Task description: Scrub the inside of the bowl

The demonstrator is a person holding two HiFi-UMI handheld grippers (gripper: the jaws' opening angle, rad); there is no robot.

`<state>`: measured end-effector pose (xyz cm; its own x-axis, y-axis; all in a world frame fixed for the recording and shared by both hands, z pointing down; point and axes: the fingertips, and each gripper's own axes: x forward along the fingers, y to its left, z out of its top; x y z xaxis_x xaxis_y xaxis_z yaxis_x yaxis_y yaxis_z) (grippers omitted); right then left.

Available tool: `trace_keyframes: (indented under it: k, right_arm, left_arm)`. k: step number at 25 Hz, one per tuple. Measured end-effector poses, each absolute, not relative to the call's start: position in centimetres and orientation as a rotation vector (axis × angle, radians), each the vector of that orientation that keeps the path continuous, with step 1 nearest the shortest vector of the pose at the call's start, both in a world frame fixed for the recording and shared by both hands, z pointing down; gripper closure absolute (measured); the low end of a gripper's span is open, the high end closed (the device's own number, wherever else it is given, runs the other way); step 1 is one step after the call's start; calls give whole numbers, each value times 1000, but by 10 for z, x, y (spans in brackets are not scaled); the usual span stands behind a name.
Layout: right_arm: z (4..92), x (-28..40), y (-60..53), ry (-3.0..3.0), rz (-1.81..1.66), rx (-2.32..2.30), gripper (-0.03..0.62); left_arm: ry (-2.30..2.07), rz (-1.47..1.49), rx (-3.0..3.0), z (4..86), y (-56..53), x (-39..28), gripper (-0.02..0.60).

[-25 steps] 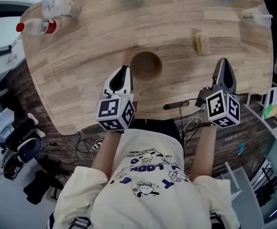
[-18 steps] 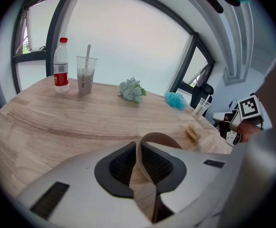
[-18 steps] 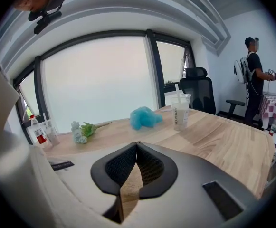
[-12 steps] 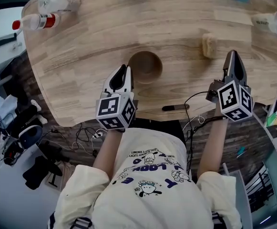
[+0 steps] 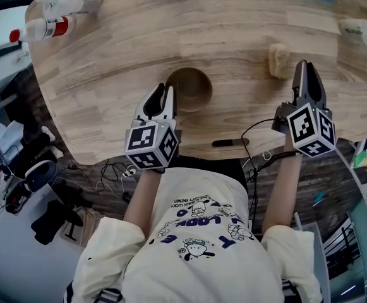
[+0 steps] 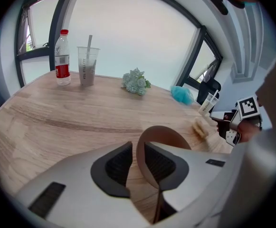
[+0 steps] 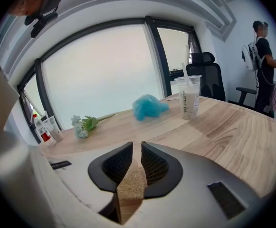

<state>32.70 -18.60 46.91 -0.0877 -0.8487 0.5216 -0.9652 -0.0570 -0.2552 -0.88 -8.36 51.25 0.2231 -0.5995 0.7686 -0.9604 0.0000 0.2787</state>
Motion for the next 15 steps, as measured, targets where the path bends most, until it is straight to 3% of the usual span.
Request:
trace_keyframes:
  k: [8, 11, 15]
  right_arm:
    - [479, 323, -186, -2006, 880, 1947, 536]
    - [483, 321, -187, -2009, 882, 1927, 536]
    - [486, 319, -187, -2009, 885, 1916, 536]
  left_arm:
    - [-1454, 543, 1631, 525, -82, -11, 477]
    - [-1456, 537, 1625, 525, -83, -12, 531]
    - [-1452, 511, 1621, 524, -84, -12, 535]
